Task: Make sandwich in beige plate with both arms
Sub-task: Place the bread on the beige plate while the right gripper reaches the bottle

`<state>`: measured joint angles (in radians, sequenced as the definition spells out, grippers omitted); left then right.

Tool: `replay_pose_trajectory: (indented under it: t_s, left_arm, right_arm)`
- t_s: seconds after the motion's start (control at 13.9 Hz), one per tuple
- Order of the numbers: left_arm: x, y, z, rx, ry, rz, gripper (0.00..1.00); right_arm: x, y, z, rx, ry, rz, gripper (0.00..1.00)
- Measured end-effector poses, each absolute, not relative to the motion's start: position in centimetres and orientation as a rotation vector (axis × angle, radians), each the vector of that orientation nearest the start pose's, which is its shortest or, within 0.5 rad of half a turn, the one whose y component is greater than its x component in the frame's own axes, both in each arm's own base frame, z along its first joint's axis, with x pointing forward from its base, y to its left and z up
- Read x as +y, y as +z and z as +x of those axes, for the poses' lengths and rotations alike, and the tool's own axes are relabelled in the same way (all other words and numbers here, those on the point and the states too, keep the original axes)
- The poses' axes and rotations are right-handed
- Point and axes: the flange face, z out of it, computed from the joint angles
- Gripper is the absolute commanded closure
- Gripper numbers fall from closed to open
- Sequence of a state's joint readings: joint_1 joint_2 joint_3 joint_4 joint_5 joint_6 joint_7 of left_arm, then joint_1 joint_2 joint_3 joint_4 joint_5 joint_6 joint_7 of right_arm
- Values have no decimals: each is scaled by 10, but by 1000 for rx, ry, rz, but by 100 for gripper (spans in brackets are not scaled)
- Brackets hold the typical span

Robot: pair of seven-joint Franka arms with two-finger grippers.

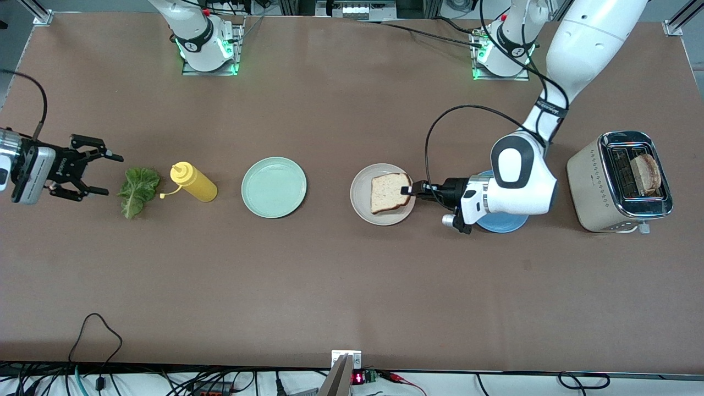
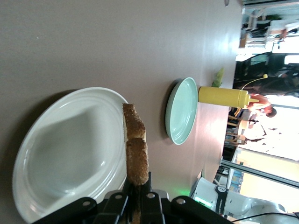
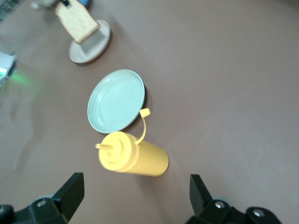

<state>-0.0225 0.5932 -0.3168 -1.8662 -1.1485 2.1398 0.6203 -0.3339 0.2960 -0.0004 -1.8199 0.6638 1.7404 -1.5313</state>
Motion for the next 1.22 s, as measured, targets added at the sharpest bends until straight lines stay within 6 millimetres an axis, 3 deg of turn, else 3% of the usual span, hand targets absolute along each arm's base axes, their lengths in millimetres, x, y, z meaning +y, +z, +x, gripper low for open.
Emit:
replay_pose_trajectory:
  t_s: [0.29,0.36,0.5,0.79,1.01,1.22]
  left_arm:
    - [-248,170,558,-96,-116,2021,97]
    - [-249,163,556,-91,-115,2019,79]
    - [-248,157,554,-83,-119,2015,0]
    - [-242,159,556,-79,-108,2017,0]
    - [-235,186,562,-160,-66,2052,0]
    - [-213,221,569,-304,-56,2159,0]
  right_arm:
    - [-156,288,581,-1207,-564,-1958,0]
    - [-155,272,580,-1216,-601,-1908,0]
    - [-150,239,577,-1226,-679,-1807,0]
    - [-148,177,565,-1236,-769,-1682,0]
    - [-149,150,557,-1244,-821,-1630,0]
    - [-143,124,549,-1232,-864,-1567,0]
